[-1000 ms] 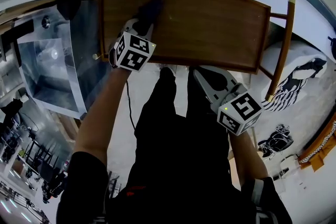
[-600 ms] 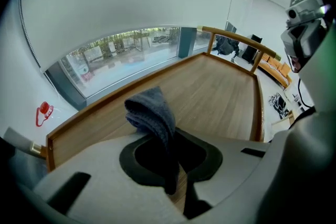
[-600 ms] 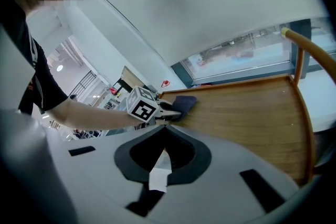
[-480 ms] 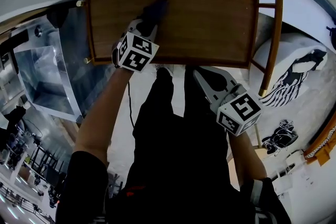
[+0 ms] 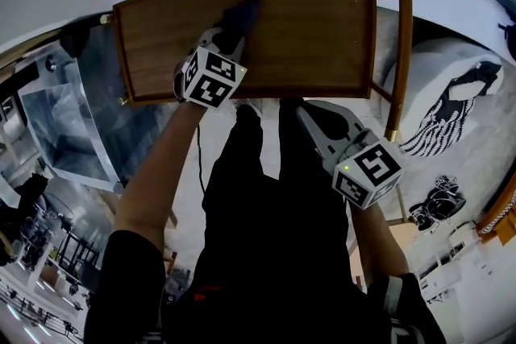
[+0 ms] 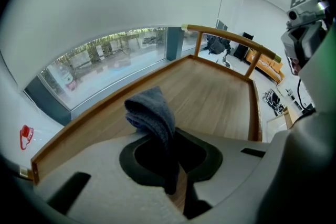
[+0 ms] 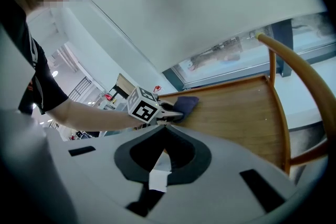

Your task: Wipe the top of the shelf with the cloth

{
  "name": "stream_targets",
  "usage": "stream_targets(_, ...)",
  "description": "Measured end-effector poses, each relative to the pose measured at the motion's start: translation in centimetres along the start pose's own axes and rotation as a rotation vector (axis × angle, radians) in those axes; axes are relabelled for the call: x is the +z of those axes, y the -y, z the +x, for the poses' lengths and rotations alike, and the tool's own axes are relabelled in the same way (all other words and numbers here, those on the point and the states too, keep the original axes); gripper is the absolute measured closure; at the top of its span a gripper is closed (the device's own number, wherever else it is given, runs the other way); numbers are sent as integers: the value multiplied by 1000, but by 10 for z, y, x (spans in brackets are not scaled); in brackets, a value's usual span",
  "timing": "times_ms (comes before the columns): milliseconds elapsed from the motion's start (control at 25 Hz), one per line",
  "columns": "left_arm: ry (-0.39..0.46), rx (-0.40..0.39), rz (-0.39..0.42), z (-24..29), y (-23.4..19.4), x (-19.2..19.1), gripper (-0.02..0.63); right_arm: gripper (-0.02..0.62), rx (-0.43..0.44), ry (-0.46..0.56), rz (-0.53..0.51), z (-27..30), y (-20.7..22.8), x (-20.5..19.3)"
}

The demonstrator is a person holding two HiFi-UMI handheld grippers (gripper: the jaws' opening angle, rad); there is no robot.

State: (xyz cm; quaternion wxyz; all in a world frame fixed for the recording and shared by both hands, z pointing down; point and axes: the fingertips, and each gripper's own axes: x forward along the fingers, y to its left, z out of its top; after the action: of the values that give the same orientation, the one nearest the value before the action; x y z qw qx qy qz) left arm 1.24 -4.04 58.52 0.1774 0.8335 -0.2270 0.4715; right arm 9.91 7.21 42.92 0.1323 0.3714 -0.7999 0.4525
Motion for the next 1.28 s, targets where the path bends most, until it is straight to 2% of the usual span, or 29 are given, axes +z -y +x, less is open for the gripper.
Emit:
stream_targets(640, 12, -83, 92, 41, 64, 63, 552, 591, -63, 76, 43, -59, 46, 0)
stream_targets(1280, 35, -167, 148, 70, 124, 105, 552, 591, -115, 123, 104, -96, 70, -16)
